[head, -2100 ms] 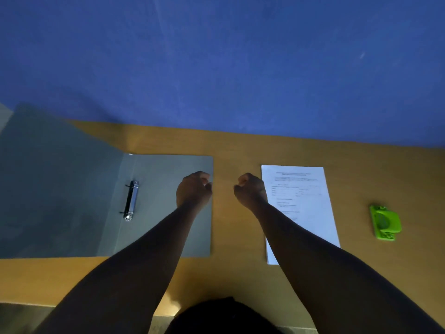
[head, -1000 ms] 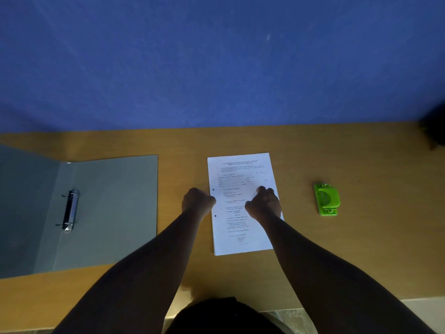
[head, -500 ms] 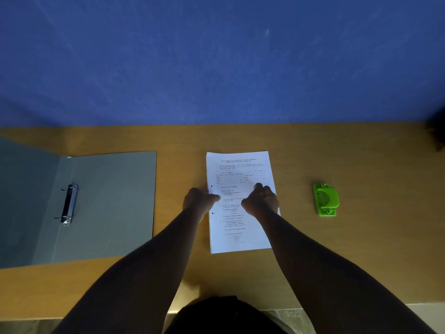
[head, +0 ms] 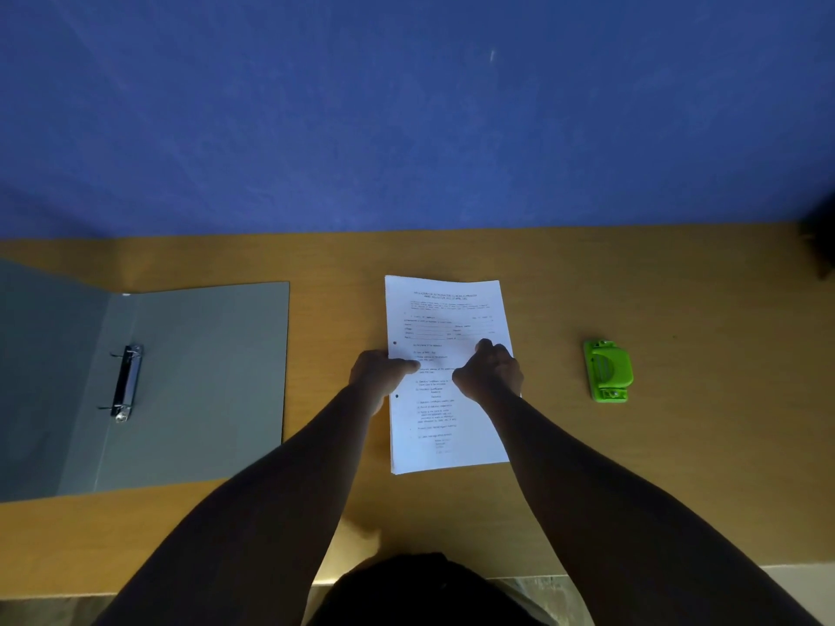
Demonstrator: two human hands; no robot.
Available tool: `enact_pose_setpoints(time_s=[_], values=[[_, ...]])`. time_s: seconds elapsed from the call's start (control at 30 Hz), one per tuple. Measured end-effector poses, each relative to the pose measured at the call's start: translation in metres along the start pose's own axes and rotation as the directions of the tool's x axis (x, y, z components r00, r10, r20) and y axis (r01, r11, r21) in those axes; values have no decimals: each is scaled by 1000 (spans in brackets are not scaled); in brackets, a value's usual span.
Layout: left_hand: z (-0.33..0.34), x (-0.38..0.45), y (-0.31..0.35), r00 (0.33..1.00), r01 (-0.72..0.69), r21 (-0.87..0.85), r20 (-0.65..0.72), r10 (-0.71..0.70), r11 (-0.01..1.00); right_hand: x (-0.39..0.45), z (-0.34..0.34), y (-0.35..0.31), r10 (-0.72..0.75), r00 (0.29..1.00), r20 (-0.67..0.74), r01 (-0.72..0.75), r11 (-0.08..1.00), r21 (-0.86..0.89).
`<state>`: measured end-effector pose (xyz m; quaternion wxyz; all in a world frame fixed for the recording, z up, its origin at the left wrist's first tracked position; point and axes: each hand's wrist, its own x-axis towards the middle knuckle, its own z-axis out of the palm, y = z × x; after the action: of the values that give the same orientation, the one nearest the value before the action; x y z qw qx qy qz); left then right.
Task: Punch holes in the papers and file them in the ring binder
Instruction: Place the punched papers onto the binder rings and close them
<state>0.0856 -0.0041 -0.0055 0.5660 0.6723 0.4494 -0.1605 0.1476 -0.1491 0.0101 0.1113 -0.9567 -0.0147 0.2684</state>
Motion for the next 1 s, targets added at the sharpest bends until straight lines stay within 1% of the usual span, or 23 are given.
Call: enact_pose_setpoints(time_s=[0.1, 0.3, 0.4, 0.57, 0.73, 0.87, 1.0], values=[[1, -2, 2, 1000, -1, -58, 0, 1, 998, 1, 0, 1, 5, 1000, 2, -5, 1000, 7], [2, -6, 6, 999, -46, -124, 9, 47, 991, 3, -2, 2, 9, 1000, 4, -9, 1000, 1], [2, -8, 6, 995, -89, -95, 39, 93, 992, 4, -3, 3, 17, 1000, -2, -17, 1000, 12], [2, -11, 2, 985, -168, -50, 30, 170, 984, 7, -4, 4, 43, 999, -1, -43, 998, 46], [1, -14, 2, 976, -217, -6, -8, 217, 976, 11, -9, 8, 126, 992, -18, -121, 980, 160], [3, -17, 4, 966, -246, 39, -75, 248, 969, 14, -10, 16, 142, 989, -45, -128, 963, 239], [4, -17, 6, 961, -260, 50, -86, 263, 964, 15, -12, 23, 160, 985, -60, -137, 949, 283]])
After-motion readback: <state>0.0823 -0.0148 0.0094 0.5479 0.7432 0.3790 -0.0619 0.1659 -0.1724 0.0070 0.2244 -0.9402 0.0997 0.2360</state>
